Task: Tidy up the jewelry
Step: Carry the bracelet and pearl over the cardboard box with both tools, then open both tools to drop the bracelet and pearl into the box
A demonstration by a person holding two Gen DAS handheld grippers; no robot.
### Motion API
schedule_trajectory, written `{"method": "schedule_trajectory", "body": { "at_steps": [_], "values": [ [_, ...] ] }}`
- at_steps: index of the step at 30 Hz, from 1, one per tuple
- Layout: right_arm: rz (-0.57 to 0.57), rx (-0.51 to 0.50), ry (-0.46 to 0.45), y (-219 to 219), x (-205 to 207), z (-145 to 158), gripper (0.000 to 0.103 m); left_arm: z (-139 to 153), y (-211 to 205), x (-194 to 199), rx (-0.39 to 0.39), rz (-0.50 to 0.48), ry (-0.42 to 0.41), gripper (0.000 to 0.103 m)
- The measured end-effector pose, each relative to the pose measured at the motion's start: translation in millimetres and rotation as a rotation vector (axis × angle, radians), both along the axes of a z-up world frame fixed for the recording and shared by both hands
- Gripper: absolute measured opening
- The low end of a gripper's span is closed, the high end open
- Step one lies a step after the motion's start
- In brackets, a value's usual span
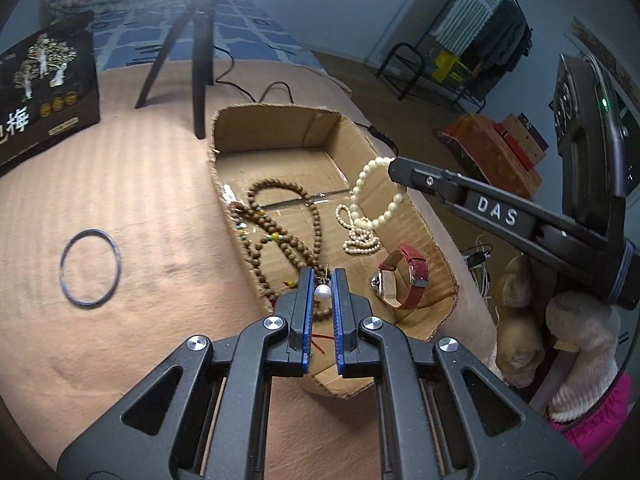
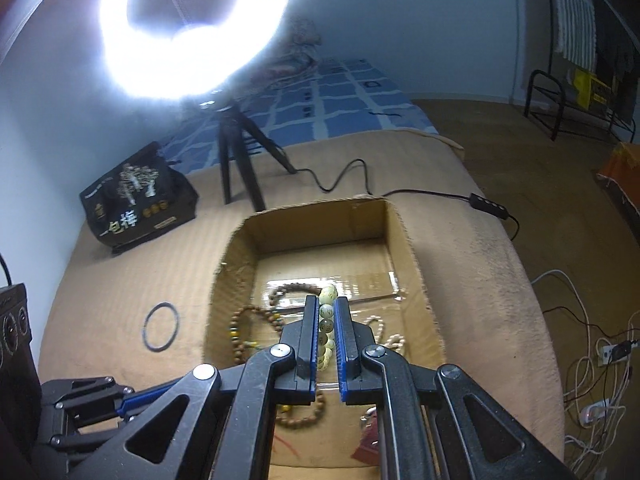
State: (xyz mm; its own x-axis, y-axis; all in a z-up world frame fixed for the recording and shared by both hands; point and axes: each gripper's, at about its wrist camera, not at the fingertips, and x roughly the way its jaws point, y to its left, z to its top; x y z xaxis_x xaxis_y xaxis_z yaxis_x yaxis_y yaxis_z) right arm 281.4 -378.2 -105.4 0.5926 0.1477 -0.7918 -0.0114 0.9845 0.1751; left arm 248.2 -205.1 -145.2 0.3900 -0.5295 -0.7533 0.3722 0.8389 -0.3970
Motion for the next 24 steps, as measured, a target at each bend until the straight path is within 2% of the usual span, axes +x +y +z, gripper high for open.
{"method": "schedule_trajectory", "body": {
  "at_steps": [12, 14, 17, 18, 19, 20, 21, 24],
  "values": [
    [-0.031, -0.009, 0.025, -19, 4, -12, 0.007, -11, -23, 2, 0.038, -0.022, 0.001, 0.007],
    [-0.035, -0.018, 0.016, -19, 3, -10, 0.028, -11, -24, 2, 0.046, -0.022, 0.004, 0.007],
    [-0.038, -0.026, 0.01, -18, 2, -8, 0.033, -12, -25, 1, 0.068, -0.025, -0.001, 0.007],
    [-0.04, -0.028, 0.01, -18, 2, -8, 0.036, -13, -25, 0, 0.075, -0.026, -0.002, 0.013],
    [-0.043, -0.033, 0.007, -18, 1, -7, 0.045, -13, -25, 0, 0.078, -0.028, -0.003, 0.018],
    [-0.045, -0.037, 0.003, -18, 1, -7, 0.052, -14, -25, -1, 0.083, -0.027, -0.007, 0.03],
    [-0.047, -0.043, -0.001, -17, 0, -6, 0.055, -13, -25, -1, 0.087, -0.025, -0.011, 0.036],
    [-0.057, -0.051, -0.012, -17, 0, -2, 0.061, -12, -23, -3, 0.099, -0.02, -0.02, 0.036]
  ]
}}
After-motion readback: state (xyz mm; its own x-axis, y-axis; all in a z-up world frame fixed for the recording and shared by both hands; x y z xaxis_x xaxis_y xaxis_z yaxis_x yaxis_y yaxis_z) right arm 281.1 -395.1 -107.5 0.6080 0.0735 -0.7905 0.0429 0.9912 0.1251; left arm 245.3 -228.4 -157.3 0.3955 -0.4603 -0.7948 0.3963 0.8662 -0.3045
